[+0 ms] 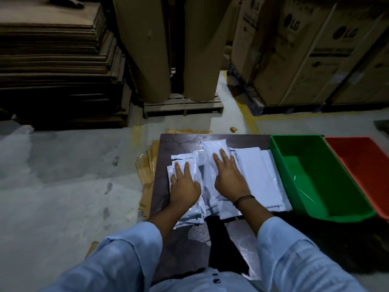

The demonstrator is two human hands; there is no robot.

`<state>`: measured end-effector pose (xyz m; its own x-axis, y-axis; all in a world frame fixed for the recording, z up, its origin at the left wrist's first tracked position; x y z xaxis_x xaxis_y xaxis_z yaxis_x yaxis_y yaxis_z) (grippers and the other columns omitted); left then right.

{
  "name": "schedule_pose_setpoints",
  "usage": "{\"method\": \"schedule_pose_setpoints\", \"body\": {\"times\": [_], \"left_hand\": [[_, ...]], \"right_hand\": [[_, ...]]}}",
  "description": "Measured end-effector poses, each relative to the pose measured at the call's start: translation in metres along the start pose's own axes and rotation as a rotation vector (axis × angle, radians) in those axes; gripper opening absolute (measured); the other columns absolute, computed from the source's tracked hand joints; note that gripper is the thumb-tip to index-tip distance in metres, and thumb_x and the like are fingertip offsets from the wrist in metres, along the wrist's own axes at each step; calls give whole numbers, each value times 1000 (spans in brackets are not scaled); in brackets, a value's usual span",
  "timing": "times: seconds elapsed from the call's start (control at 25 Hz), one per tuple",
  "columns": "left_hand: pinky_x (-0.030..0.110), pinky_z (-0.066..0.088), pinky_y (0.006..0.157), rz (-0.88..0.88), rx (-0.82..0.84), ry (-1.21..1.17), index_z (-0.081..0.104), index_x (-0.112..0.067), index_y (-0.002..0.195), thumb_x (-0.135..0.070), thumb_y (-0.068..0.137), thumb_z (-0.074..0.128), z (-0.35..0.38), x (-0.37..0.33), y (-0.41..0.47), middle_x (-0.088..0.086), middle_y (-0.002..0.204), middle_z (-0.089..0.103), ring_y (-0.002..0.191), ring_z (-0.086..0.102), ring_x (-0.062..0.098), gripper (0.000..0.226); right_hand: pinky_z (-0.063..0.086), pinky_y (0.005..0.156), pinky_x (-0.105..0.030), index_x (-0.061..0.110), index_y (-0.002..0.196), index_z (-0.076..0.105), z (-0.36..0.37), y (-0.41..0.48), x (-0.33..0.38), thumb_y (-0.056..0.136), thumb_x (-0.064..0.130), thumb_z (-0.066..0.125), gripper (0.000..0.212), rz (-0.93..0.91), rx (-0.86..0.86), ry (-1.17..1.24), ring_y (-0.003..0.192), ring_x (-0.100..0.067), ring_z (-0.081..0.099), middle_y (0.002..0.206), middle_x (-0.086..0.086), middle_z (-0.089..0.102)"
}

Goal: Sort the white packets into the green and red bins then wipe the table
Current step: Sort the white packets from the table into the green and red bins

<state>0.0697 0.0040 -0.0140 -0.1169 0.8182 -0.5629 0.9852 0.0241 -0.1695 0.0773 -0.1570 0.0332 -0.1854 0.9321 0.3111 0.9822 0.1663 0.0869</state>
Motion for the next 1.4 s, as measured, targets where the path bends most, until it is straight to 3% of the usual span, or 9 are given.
{"method": "schedule_pose_setpoints", "body": {"times": [0.28,0.52,0.72,0.88,1.0,1.12,1.28,1.4], "left_hand": [[54,36,115,25,9,-105,11,-25,162,-27,100,49,1,-34,-8,8,170,-7,150,19,43,74],[51,34,115,104,27,-120,11,-27,162,-26,100,48,8,-91,-12,5,171,-6,151,18,41,73],[52,32,117,161,31,-129,11,-29,162,-27,101,47,29,-171,-7,2,171,-6,152,15,39,71],[52,32,118,209,9,-107,10,-33,162,-30,102,46,61,-235,-11,-2,171,-6,153,13,37,70],[54,32,118,188,2,-90,10,-33,162,-28,101,46,88,-268,-17,-1,171,-6,152,15,38,71],[55,30,119,126,8,-125,11,-31,162,-27,102,46,113,-291,-27,0,171,-6,153,13,39,70],[54,26,121,30,-25,-120,12,-29,162,-29,102,48,139,-308,-37,2,171,-5,153,14,39,70],[52,27,118,-23,-49,-128,14,-28,162,-29,102,48,151,-315,-44,4,171,-4,152,17,39,69]], "right_hand": [[36,112,-45,20,158,22,-21,-16,-41,89,-2,46,76,97,-86,55,153,-38,5,168,-3,8],[22,122,-51,16,157,26,-55,-26,-95,87,0,49,75,102,-184,52,152,-39,10,167,-10,14],[20,121,-45,18,157,25,-96,-39,-165,88,5,45,73,143,-265,99,153,-37,10,168,-3,12],[17,124,-45,13,156,28,-131,-54,-235,88,2,49,72,135,-288,69,152,-37,13,167,-7,16],[23,122,-51,13,155,30,-128,-68,-303,87,7,47,71,163,-200,57,151,-41,17,166,-8,18],[29,117,-55,13,157,27,-111,-77,-353,86,10,47,74,184,0,30,150,-45,16,166,-9,16],[30,117,-47,12,158,17,-89,-70,-379,85,13,52,81,127,292,-90,150,-44,9,167,-9,9],[22,120,-48,11,158,16,-72,-61,-383,87,22,51,80,94,350,-165,151,-43,6,166,-12,11]]}}
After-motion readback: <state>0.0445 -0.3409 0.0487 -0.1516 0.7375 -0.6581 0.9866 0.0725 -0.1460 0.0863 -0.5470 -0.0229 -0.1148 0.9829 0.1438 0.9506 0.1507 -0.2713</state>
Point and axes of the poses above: each hand's wrist, its own y-axis towards the middle knuckle, its own z-axis out of the palm, x = y × z, the point moved 2 cm from there along y, towards the middle knuckle
